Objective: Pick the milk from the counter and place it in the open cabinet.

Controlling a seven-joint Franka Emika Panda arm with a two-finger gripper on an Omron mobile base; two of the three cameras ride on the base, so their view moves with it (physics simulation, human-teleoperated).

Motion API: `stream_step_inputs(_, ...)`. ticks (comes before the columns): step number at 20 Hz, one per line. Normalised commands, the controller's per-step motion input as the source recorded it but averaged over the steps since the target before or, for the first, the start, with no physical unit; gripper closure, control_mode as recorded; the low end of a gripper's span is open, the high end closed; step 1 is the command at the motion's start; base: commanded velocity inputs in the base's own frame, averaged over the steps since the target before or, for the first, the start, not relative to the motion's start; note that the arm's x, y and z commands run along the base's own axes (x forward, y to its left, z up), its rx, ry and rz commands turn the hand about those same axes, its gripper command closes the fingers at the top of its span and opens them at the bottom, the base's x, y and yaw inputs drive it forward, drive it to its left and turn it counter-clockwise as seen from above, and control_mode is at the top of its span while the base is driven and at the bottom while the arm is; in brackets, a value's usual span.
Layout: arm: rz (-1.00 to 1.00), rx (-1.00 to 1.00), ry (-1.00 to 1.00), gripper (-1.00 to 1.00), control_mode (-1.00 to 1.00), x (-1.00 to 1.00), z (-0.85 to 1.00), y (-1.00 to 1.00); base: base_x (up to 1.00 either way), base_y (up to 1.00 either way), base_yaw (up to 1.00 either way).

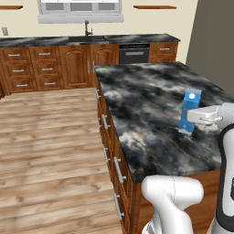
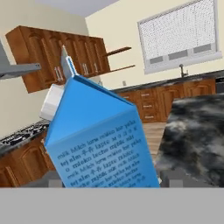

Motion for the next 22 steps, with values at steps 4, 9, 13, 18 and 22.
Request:
stream_step_inputs(4,-0.13,0.0,0.01,1.0,-1.0,-0.12,0.0,-0.16,0.0,0.0,0.0)
stream_step_inputs(9,0.0,0.0,0.0,1.0,-1.0,0.0,0.0,0.0,0.0,0.0,0.0)
stream_step_inputs(13,0.0,0.0,0.0,1.0,1.0,-0.01,0.0,-0.03,0.0,-0.02,-0.06)
stream_step_inputs(18,0.0,0.0,0.0,1.0,1.0,0.0,0.0,0.0,0.0,0.0,-0.85)
stream_step_inputs(22,0.0,0.0,0.0,1.0,1.0,0.0,0.0,0.0,0.0,0.0,-0.99)
